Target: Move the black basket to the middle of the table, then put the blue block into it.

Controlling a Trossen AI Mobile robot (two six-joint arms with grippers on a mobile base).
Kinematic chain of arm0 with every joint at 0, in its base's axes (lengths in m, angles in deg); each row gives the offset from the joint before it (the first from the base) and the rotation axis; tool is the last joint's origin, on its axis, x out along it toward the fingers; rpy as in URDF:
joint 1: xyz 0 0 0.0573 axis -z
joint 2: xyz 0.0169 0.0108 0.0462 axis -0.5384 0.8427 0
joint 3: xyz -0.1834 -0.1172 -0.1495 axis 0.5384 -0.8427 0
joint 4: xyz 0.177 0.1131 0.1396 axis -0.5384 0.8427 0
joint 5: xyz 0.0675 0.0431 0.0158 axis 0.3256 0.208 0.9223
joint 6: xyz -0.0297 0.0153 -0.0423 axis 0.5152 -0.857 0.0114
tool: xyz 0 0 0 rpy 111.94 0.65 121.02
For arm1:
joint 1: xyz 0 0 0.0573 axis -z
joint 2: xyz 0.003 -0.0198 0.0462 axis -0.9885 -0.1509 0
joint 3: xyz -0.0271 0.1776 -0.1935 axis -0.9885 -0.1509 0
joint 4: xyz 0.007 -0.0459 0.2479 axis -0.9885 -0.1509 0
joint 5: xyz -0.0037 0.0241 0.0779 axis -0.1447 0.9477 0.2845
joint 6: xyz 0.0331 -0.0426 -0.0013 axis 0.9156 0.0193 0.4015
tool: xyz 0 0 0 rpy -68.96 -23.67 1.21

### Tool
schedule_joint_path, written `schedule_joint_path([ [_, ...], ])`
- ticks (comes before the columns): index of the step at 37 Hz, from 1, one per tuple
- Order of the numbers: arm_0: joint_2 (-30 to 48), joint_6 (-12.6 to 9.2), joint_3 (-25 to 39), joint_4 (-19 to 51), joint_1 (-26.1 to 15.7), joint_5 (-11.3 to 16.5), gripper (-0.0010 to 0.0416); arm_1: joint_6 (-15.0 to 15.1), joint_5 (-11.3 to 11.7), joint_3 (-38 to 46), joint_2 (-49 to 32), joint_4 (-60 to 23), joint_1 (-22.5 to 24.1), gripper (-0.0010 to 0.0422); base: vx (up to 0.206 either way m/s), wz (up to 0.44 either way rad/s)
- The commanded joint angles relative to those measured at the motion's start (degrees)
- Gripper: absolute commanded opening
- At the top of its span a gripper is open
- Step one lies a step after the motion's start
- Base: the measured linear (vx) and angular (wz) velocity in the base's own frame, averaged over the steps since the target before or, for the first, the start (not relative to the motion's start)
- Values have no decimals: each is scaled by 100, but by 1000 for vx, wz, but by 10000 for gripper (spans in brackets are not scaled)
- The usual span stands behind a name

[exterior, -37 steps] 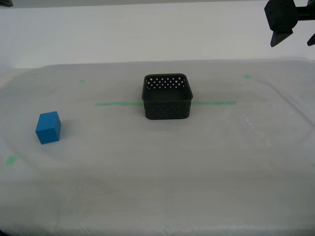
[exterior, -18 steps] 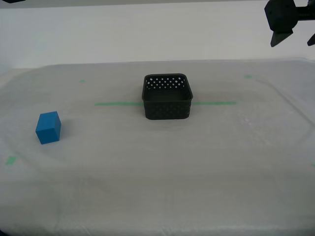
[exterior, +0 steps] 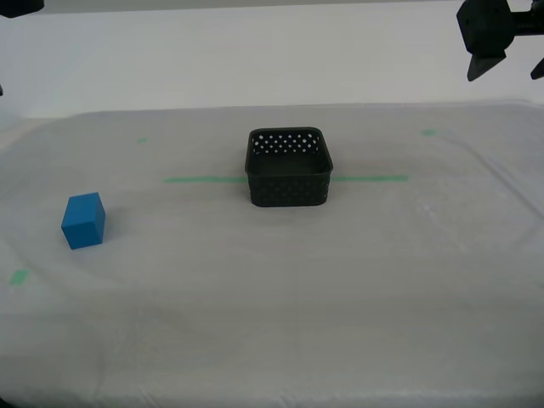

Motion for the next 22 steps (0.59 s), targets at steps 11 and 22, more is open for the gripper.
schedule_joint_path([
  [11,-2,9,9,-11,-2,-15,398,-15,-13,0,2,-232,2,0,0,0],
  [22,-2,9,7,-9,-2,-15,399,210,-256,11,-2,-605,0,0,0,0],
])
